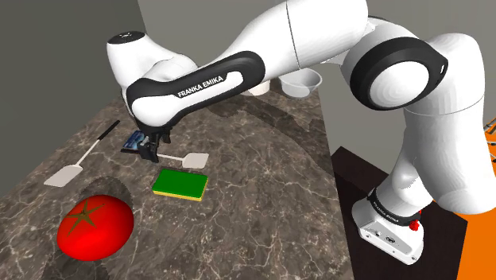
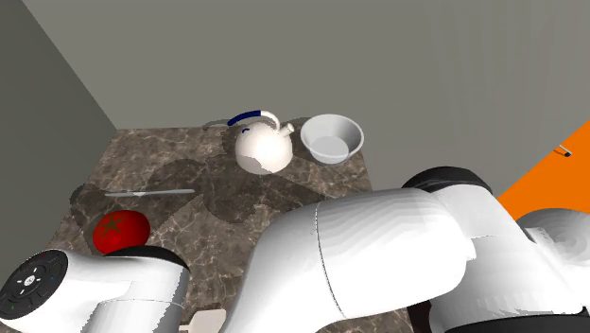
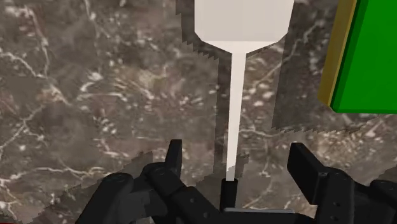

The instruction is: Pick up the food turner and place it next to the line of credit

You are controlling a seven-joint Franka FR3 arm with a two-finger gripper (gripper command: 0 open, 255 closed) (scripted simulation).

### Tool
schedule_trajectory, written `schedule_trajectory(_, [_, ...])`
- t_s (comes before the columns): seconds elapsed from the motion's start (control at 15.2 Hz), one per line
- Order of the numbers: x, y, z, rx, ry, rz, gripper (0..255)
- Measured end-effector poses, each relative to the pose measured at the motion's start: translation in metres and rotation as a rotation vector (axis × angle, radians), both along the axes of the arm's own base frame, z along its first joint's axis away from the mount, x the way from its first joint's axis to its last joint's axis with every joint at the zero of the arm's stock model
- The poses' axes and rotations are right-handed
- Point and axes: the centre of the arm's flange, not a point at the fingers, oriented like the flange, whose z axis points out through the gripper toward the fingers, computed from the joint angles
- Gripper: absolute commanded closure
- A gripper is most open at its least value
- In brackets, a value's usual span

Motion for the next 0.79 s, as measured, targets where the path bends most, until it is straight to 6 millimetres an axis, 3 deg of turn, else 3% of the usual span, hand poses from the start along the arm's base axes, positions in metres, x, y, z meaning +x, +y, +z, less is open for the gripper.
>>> schedule_trajectory(0.2, [0.000,0.000,0.000,0.000,0.000,0.000,0])
schedule_trajectory(0.53, [-0.002,-0.002,0.044,0.001,-0.001,0.000,0])
schedule_trajectory(0.79, [-0.003,-0.002,0.050,0.000,0.000,0.000,0])
